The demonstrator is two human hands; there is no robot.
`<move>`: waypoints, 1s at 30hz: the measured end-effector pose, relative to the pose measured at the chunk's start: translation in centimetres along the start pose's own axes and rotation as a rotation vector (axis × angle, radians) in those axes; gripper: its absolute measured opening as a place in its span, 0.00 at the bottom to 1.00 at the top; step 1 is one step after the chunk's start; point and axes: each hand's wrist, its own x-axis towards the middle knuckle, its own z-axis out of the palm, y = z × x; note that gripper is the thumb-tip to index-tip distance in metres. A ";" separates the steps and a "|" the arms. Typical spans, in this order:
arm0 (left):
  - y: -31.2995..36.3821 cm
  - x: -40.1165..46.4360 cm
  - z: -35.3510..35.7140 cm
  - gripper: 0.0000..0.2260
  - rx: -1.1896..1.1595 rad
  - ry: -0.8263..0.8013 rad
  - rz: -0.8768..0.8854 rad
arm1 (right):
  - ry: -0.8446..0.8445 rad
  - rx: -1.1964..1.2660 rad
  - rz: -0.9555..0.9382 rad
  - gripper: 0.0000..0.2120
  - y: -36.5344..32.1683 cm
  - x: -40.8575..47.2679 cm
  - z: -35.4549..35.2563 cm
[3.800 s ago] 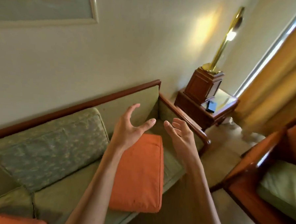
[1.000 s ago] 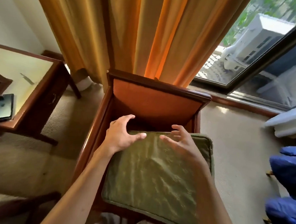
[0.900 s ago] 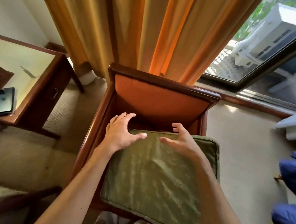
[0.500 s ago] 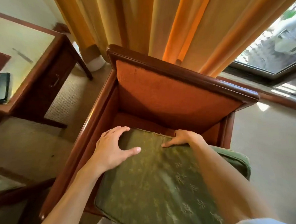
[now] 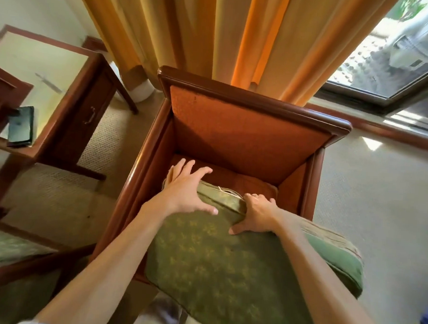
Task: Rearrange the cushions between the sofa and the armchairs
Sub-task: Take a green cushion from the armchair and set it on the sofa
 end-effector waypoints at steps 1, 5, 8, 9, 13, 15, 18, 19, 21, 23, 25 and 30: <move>0.5 -0.1 -0.2 0.57 0.125 -0.080 0.039 | 0.051 -0.018 -0.045 0.46 -0.7 -2.1 0.0; 2.9 -1.1 -0.4 0.66 0.438 -0.372 0.270 | 0.252 -0.059 -0.214 0.42 -3.2 -10.6 0.7; 4.1 -3.3 0.3 0.59 0.543 -0.337 0.416 | 0.290 -0.032 -0.192 0.43 -4.0 -14.8 2.4; 4.2 -4.0 0.6 0.57 0.560 -0.293 0.453 | 0.278 -0.004 -0.146 0.46 -3.8 -15.7 3.0; 3.8 -6.8 2.4 0.49 0.530 -0.150 0.569 | 0.077 0.090 0.070 0.64 -2.1 -19.1 5.4; 3.5 -8.1 3.7 0.46 0.551 -0.117 0.615 | 0.017 0.137 0.092 0.64 -1.5 -20.6 7.4; 3.9 -10.0 4.8 0.43 0.580 -0.101 0.684 | 0.062 0.161 0.035 0.50 -1.4 -22.4 9.8; 4.2 -10.5 4.8 0.43 0.586 -0.088 0.705 | 0.076 0.187 0.020 0.47 -1.2 -22.9 10.1; 5.1 -11.5 4.0 0.42 0.594 -0.054 0.725 | 0.113 0.221 -0.013 0.43 -0.8 -24.0 9.8; 5.9 -12.7 2.8 0.42 0.608 -0.030 0.720 | 0.152 0.219 -0.050 0.42 -0.9 -25.3 9.0; 6.2 -13.9 1.4 0.44 0.631 0.002 0.698 | 0.188 0.200 -0.098 0.42 -1.3 -26.4 7.9; 5.5 -18.3 -2.0 0.45 0.626 0.071 0.608 | 0.274 0.113 -0.221 0.44 -3.1 -28.3 4.9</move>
